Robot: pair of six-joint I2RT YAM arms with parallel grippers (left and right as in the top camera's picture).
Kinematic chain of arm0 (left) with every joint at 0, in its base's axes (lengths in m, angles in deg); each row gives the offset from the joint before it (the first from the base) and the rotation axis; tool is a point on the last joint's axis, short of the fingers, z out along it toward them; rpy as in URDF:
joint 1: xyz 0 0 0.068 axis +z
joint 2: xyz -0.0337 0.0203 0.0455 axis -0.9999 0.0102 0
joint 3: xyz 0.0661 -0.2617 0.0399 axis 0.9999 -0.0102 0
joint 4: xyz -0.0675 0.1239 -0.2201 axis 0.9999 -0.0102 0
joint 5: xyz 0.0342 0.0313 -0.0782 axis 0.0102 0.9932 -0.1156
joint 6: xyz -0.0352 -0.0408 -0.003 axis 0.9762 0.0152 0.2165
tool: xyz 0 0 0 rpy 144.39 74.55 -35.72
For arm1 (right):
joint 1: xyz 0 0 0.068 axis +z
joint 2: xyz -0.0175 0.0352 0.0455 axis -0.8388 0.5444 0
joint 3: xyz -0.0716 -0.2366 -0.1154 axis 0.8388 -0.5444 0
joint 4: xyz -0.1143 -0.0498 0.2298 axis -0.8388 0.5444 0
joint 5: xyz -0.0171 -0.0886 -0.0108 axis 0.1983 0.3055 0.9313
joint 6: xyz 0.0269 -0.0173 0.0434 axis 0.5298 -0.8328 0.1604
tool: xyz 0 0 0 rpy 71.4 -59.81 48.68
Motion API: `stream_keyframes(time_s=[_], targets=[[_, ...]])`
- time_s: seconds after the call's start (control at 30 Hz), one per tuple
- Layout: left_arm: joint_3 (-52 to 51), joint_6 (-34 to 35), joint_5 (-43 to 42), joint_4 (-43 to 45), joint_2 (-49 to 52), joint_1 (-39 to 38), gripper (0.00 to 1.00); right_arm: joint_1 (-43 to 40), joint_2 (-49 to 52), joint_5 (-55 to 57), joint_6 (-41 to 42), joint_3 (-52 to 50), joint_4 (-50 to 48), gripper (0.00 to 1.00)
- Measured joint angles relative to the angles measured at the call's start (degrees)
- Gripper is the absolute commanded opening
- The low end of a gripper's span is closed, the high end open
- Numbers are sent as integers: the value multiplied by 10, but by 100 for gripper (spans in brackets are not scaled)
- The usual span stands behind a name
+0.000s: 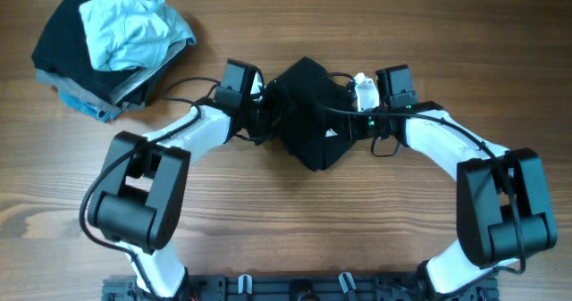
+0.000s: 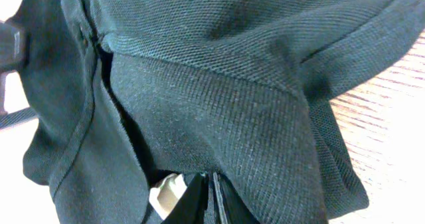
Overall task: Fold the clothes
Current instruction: 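Grasp the black shirt bundle's left and right sides with both grippers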
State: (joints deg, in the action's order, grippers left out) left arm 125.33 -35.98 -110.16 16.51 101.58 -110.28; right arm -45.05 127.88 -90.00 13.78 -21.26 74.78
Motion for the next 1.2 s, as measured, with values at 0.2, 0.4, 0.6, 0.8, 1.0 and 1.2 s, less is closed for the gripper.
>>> stream_keyframes(time_s=[0.2,0.4,0.6,0.8,1.0,1.2], targets=[[10,16,6,82,49,-35,36,0,0,0,0,0,5,8],[8,12,25,73,61,-48,4,0,0,0,0,0,9,8],[8,-27,-37,-5,51,21,4,0,0,-22,-9,0,37,12],[0,-70,-63,-10,49,65,17,0,-52,-110,-37,0,4,20],[0,-85,-65,-2,46,40,70,0,-45,-122,-41,0,-38,14],[10,-90,-88,5,26,31,98,-2,59,-69,-53,4,-48,11]])
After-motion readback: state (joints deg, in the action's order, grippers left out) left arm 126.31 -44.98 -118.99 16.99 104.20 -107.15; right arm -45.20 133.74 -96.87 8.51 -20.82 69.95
